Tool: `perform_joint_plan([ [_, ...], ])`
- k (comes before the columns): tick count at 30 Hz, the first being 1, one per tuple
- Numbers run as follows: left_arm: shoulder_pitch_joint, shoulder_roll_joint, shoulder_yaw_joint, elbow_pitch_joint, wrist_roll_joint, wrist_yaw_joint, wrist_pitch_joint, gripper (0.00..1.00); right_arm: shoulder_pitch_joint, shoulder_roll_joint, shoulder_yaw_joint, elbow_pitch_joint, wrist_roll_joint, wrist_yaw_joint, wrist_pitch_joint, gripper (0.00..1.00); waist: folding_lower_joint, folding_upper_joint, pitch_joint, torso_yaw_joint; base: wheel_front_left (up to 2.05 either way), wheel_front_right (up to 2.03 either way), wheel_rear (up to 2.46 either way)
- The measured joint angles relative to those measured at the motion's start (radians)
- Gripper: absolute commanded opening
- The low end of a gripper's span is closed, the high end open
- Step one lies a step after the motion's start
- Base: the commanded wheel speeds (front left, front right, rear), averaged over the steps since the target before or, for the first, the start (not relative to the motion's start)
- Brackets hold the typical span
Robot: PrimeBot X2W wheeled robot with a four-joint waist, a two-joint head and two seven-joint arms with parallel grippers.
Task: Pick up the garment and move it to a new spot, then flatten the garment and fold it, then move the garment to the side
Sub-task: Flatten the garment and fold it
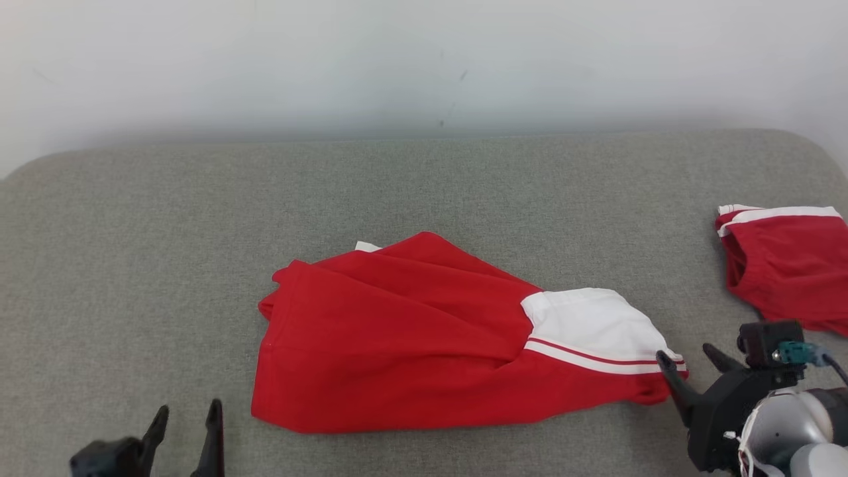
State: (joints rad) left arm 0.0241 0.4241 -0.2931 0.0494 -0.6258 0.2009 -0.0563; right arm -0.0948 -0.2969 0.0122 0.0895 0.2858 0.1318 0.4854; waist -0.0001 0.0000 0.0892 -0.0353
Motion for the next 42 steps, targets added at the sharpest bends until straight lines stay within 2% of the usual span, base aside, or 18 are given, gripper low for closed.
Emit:
perform_joint_plan([
  [4, -0.056, 0.009, -0.02, 0.036, -0.002, -0.029, 0.045, 1.0, 0.014, 0.015, -0.035, -0.057, -0.02, 0.0, 0.018, 1.0, -0.0001, 0.0, -0.003, 0.004, 0.0, 0.0, 0.0],
  [13, -0.277, 0.031, -0.11, 0.198, -0.012, -0.151, 0.227, 1.0, -0.011, 0.023, -0.061, -0.144, -0.042, 0.0, 0.051, 1.0, 0.0001, 0.0001, 0.022, -0.014, 0.0, 0.0, 0.0],
  [20, -0.4, 0.02, -0.142, 0.305, -0.024, -0.193, 0.304, 1.0, -0.029, 0.033, -0.02, -0.14, -0.045, 0.0, 0.054, 1.0, 0.0002, 0.0001, 0.059, -0.043, 0.0, 0.0, 0.0],
  [22, -0.407, 0.018, -0.144, 0.321, -0.029, -0.198, 0.311, 0.89, -0.029, 0.033, -0.013, -0.137, -0.045, 0.0, 0.052, 1.0, 0.0002, 0.0001, 0.064, -0.05, 0.0, 0.0, 0.0],
  [26, -0.42, 0.017, -0.146, 0.343, -0.036, -0.202, 0.315, 0.56, -0.034, 0.032, -0.002, -0.129, -0.042, 0.0, 0.047, 1.0, 0.0001, 0.0, 0.07, -0.062, 0.0, 0.0, 0.0],
  [28, -0.42, 0.013, -0.149, 0.352, -0.046, -0.21, 0.329, 0.5, -0.034, 0.034, -0.001, -0.128, -0.042, 0.0, 0.046, 1.0, 0.0002, 0.0, 0.072, -0.064, 0.0, 0.0, 0.0],
  [29, -0.42, 0.008, -0.149, 0.356, -0.055, -0.212, 0.34, 0.53, -0.034, 0.034, -0.002, -0.127, -0.042, 0.0, 0.045, 1.0, 0.0002, 0.0, 0.073, -0.065, 0.0, 0.0, 0.0],
  [31, -0.422, -0.001, -0.149, 0.358, -0.071, -0.221, 0.354, 0.69, -0.036, 0.034, -0.003, -0.125, -0.042, 0.0, 0.045, 1.0, 0.0002, 0.0, 0.076, -0.065, 0.0, 0.0, 0.0],
  [32, -0.425, -0.002, -0.147, 0.358, -0.08, -0.228, 0.357, 0.72, -0.039, 0.034, -0.004, -0.125, -0.041, 0.0, 0.044, 1.0, 0.0002, 0.0001, 0.078, -0.065, 0.0, 0.0, 0.0],
  [34, -0.438, -0.009, -0.139, 0.356, -0.105, -0.241, 0.357, 0.85, -0.047, 0.034, -0.006, -0.127, -0.041, 0.0, 0.043, 1.0, 0.0001, 0.0001, 0.085, -0.064, 0.0, 0.0, 0.0],
  [38, -0.463, 0.001, -0.148, 0.384, -0.1, -0.25, 0.368, 0.66, -0.049, 0.036, -0.002, -0.128, -0.041, 0.0, 0.043, 1.0, 0.0002, 0.0, 0.097, -0.065, 0.0, 0.0, 0.0],
  [40, -0.469, -0.003, -0.157, 0.394, -0.1, -0.256, 0.375, 0.49, -0.051, 0.038, 0.002, -0.128, -0.041, 0.0, 0.043, 1.0, 0.0002, 0.0001, 0.101, -0.067, 0.0, 0.0, 0.0],
  [42, -0.483, -0.004, -0.165, 0.402, -0.096, -0.262, 0.384, 0.43, -0.053, 0.038, 0.004, -0.128, -0.041, 0.0, 0.043, 1.0, 0.0002, 0.0001, 0.104, -0.069, 0.0, 0.0, 0.0],
])
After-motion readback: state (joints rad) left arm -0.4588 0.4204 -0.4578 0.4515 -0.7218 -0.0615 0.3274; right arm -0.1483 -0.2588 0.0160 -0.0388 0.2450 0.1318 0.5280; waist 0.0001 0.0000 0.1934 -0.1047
